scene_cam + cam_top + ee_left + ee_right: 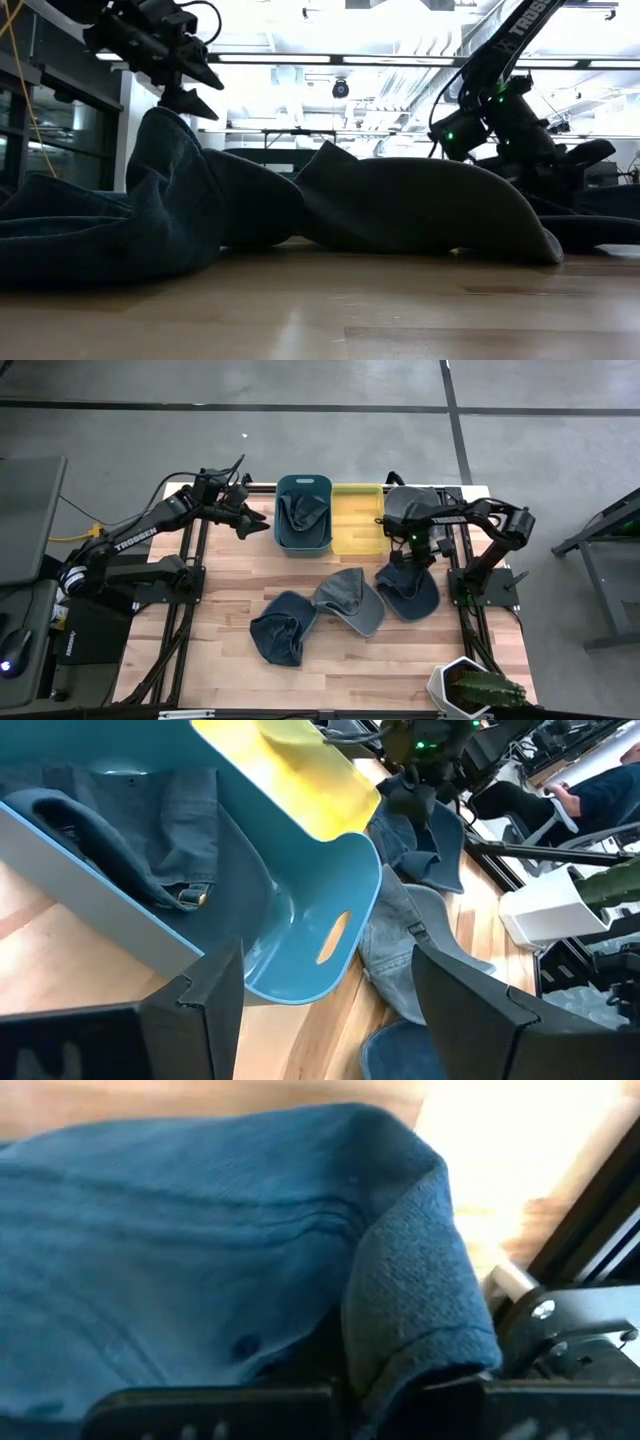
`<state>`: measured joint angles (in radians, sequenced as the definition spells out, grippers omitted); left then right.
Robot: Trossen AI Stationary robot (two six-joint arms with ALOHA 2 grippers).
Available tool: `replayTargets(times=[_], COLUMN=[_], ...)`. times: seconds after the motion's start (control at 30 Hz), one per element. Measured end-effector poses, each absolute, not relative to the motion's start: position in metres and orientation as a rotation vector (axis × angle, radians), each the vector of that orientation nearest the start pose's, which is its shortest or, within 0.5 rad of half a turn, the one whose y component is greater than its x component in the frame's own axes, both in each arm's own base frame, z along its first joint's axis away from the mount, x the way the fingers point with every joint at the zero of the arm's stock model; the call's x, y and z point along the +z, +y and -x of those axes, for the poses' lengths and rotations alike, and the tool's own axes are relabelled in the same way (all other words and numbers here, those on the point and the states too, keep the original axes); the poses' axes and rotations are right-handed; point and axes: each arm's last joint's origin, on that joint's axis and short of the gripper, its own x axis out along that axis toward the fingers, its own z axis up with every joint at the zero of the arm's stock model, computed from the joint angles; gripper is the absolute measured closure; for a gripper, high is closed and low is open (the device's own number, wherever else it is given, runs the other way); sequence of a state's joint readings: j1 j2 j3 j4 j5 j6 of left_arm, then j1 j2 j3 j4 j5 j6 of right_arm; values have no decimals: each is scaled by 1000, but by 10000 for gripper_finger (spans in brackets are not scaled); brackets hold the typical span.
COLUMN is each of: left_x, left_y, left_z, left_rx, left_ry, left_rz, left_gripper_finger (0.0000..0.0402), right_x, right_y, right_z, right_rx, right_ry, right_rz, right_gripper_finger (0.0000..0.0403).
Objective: Pick & Place hat
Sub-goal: Put the top black cap into the blue bin
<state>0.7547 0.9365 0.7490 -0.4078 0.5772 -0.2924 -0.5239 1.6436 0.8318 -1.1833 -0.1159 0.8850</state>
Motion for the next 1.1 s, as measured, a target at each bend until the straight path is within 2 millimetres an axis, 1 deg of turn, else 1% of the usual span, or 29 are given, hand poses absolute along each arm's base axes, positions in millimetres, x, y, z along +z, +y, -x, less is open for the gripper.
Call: replayTargets(times=[0.1,0.27,0.37,0.47,0.7,0.9,1.1], left_x=[281,285,287,288,288,288,288], left_y=[118,115,114,114,114,113,113], left_z=[-148,-145,-143,-143,-143,-143,-143], left_rx=[267,272,270,267,265,260,249], left_ry=[430,409,401,394,388,387,388], left_rz=[637,620,614,610,632,644,637], left_gripper_finger=[170,170,170,170,170,170,170], right_x=[153,179,198,218,263,294,317], right_y=[-98,-92,-86,-83,-78,-81,-91], right_z=[-183,-173,-164,-158,-145,-148,-164], right_rx=[-1113,-1107,-1105,-1084,-1077,-1052,-972], right_ry=[1696,1587,1528,1441,1308,1166,937], right_rz=[-1195,-1218,-1223,-1212,-1171,-1128,-1052], right_gripper_finger=[397,397,398,399,399,400,400])
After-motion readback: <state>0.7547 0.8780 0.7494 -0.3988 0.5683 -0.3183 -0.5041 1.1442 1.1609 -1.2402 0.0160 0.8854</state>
